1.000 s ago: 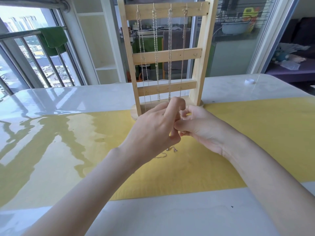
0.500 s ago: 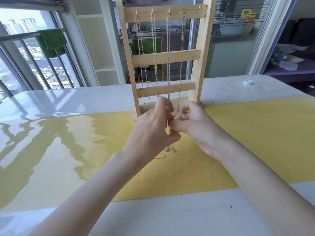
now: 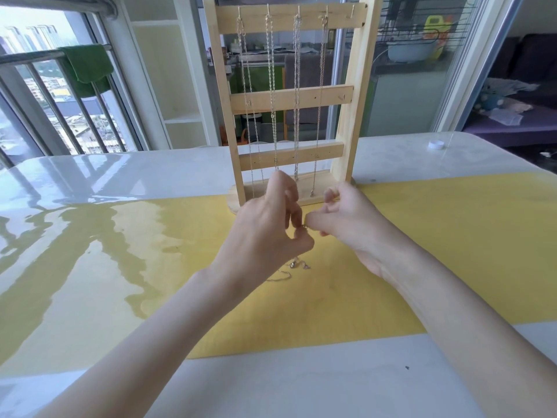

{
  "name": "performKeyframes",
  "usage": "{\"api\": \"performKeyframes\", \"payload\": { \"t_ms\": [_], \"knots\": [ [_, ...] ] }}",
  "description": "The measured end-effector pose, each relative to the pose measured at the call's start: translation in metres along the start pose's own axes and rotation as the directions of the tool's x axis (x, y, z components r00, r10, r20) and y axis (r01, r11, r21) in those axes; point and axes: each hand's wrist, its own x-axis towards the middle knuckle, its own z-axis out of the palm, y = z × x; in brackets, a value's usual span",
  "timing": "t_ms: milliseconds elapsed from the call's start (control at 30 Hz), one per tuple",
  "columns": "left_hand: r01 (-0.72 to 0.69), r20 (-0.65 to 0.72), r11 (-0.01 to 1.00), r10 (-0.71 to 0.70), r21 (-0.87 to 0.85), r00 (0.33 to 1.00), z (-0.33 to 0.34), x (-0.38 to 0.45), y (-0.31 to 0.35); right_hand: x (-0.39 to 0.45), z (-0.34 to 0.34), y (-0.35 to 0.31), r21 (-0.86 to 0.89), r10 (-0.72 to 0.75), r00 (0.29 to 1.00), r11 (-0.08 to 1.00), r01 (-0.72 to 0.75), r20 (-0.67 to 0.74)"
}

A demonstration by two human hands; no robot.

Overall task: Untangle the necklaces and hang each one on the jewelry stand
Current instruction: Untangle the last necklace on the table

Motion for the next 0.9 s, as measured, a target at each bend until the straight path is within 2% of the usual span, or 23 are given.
{"api": "performKeyframes", "payload": {
  "t_ms": [33, 100, 133, 233, 333, 467, 533, 600, 700, 767, 833, 900],
  "knots": [
    [0.100, 0.017, 0.978, -0.099, -0.183, 0.995, -0.003, 0.003, 0.003, 0.001, -0.004, 0.000, 0.033, -0.025, 0.999, 0.999, 0.026, -0.022],
    [0.274, 0.098, 0.789, -0.265, -0.550, 0.959, -0.011, 0.009, 0.006, 0.002, -0.008, -0.002, 0.126, -0.125, 0.992, 0.984, 0.126, -0.012],
    [0.313, 0.142, 0.689, -0.295, -0.654, 0.945, -0.015, 0.012, 0.005, 0.003, -0.009, -0.003, 0.153, -0.204, 0.979, 0.967, 0.202, -0.003],
    [0.369, 0.256, 0.484, -0.285, -0.793, 0.924, -0.025, 0.016, 0.004, 0.003, -0.011, -0.006, 0.180, -0.414, 0.910, 0.897, 0.404, 0.022],
    [0.403, 0.320, 0.365, -0.269, -0.839, 0.908, -0.028, 0.014, 0.000, 0.001, -0.012, -0.011, 0.210, -0.492, 0.869, 0.856, 0.472, 0.050],
    [0.438, 0.356, 0.379, -0.267, -0.815, 0.895, -0.030, 0.012, -0.004, -0.001, -0.008, -0.015, 0.121, -0.541, 0.835, 0.840, 0.529, 0.098],
    [0.445, 0.349, 0.418, -0.287, -0.792, 0.892, -0.031, 0.012, -0.005, -0.001, -0.007, -0.016, 0.081, -0.550, 0.828, 0.835, 0.545, 0.110],
    [0.433, 0.316, 0.510, -0.303, -0.744, 0.899, -0.033, 0.013, -0.004, 0.000, -0.008, -0.017, 0.063, -0.548, 0.828, 0.837, 0.544, 0.118],
    [0.385, 0.265, 0.713, -0.281, -0.586, 0.922, -0.031, 0.013, -0.004, 0.001, -0.008, -0.015, -0.018, -0.536, 0.831, 0.838, 0.545, 0.150],
    [0.368, 0.281, 0.775, -0.254, -0.514, 0.926, -0.030, 0.011, -0.004, 0.000, -0.009, -0.014, -0.095, -0.524, 0.828, 0.831, 0.548, 0.199],
    [0.411, 0.342, 0.741, -0.256, -0.532, 0.904, -0.031, 0.011, -0.004, -0.003, -0.010, -0.017, -0.169, -0.532, 0.807, 0.797, 0.580, 0.257],
    [0.521, 0.463, 0.602, -0.266, -0.606, 0.846, -0.033, 0.010, -0.005, -0.008, -0.011, -0.021, -0.209, -0.548, 0.784, 0.763, 0.612, 0.294]
  ]
}}
